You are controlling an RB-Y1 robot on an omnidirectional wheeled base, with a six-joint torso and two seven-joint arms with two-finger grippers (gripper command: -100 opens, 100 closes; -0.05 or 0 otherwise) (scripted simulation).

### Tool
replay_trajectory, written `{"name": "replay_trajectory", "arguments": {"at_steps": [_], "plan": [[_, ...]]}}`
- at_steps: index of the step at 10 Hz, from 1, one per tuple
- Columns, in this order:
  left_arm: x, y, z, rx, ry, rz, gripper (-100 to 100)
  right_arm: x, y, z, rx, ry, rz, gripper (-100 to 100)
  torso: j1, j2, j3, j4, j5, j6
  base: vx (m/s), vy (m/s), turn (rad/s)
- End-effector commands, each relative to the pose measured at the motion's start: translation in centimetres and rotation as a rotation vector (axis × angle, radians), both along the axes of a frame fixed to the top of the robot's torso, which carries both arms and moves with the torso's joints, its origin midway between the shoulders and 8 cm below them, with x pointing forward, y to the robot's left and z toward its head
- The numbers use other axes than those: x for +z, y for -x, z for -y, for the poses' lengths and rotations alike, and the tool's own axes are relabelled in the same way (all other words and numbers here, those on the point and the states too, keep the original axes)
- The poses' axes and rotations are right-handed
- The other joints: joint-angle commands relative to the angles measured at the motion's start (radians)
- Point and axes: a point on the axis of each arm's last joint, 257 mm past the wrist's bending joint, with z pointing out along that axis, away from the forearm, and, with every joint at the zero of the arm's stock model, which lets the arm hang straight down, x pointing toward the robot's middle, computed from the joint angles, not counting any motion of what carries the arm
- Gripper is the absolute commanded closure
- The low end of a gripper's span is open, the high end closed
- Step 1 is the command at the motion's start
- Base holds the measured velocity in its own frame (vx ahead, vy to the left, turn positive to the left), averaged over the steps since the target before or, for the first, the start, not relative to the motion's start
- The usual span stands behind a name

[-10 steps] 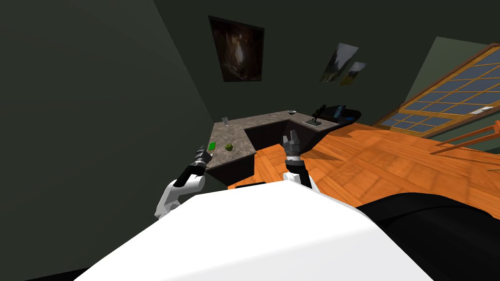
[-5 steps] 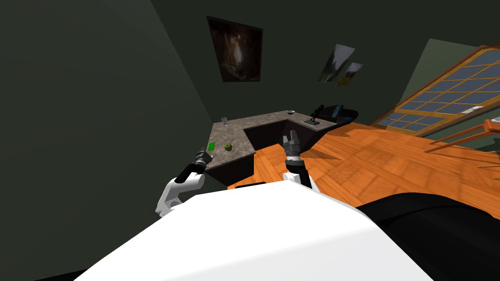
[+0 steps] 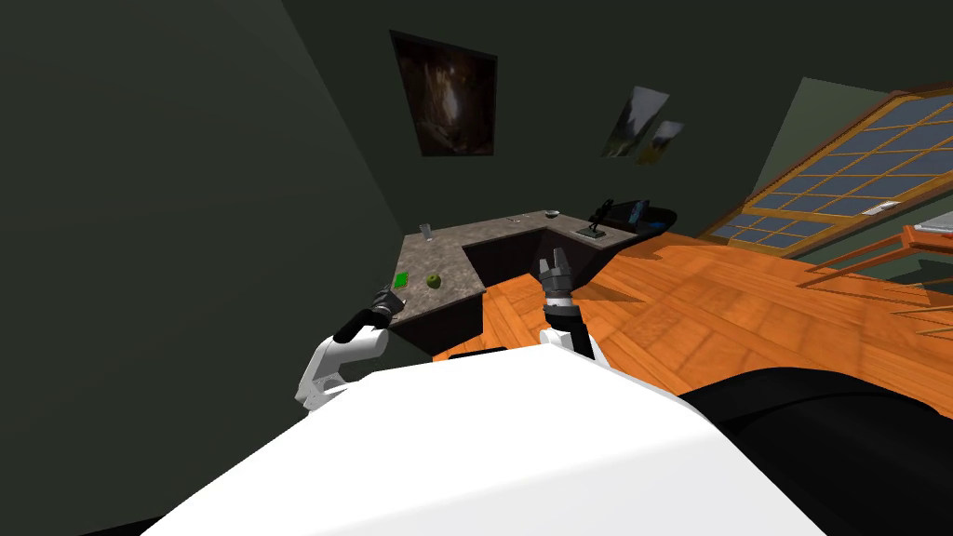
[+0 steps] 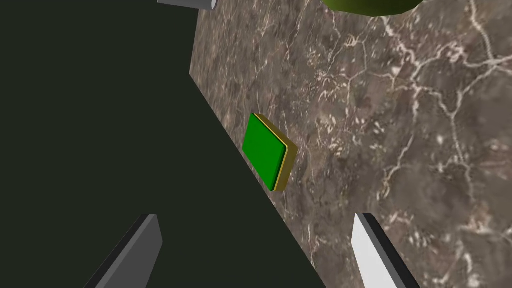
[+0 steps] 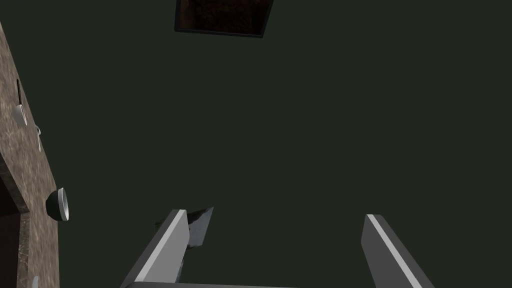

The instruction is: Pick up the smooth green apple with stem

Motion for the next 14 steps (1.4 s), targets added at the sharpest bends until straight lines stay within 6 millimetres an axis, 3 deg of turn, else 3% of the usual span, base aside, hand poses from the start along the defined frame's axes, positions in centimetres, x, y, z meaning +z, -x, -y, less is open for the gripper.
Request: {"name": "replay_trajectory", "arguments": {"at_steps": [1, 14], "plan": [[-0.7, -0.1, -0.6, 0.026, 0.039, -0.033, -100, 0.0, 0.0, 0.0, 0.000, 0.000, 0.000, 0, 0.000, 0.000, 0.000, 0.000, 0.000, 0.000, -0.004, -0.006, -0.070], [-5.3, 1.4, -3.7, 0.204, 0.243, -0.281, -100, 0.0, 0.0, 0.0, 0.000, 0.000, 0.000, 0, 0.000, 0.000, 0.000, 0.000, 0.000, 0.000, 0.000, -0.006, -0.046]]}}
